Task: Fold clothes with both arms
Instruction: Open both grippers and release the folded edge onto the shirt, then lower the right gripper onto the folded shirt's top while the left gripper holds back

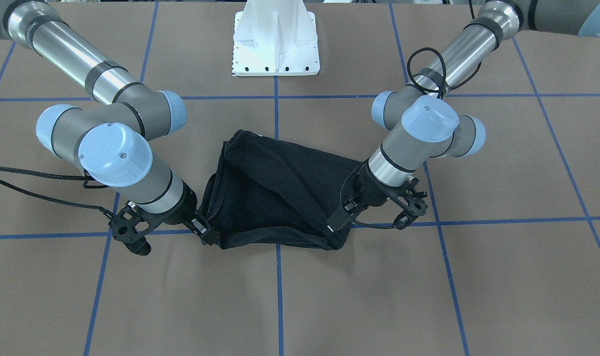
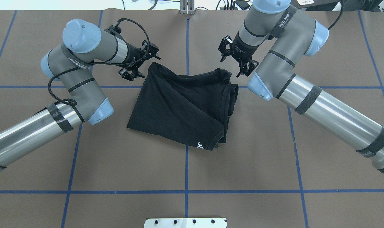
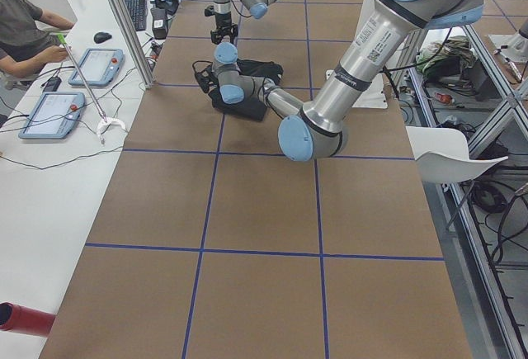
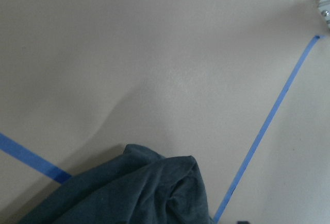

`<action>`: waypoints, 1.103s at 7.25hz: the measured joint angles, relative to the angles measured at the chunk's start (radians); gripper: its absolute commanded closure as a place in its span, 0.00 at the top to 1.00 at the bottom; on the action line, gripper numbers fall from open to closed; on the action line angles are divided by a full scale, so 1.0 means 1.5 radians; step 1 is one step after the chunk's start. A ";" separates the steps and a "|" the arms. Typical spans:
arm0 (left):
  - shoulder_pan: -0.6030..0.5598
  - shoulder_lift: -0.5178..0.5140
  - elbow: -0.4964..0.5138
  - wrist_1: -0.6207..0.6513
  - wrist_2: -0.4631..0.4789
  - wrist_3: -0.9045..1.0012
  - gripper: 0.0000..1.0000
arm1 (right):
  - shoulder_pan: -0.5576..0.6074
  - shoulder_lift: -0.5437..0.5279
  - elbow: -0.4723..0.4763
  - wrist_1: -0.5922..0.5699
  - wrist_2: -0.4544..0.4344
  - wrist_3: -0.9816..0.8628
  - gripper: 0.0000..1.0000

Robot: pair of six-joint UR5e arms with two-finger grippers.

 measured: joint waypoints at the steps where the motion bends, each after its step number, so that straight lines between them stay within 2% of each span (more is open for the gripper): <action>1: -0.005 0.001 0.000 0.003 0.001 0.011 1.00 | -0.006 0.000 0.005 0.005 -0.004 -0.004 1.00; 4: -0.014 0.024 -0.008 0.007 -0.003 0.059 1.00 | -0.039 0.003 0.079 0.014 -0.040 -0.061 1.00; 7: -0.014 0.106 -0.083 0.007 -0.007 0.073 1.00 | -0.071 -0.004 0.193 -0.004 -0.053 -0.107 0.99; 8: -0.014 0.119 -0.095 0.007 -0.008 0.074 1.00 | -0.093 -0.004 0.219 -0.039 -0.090 -0.118 0.99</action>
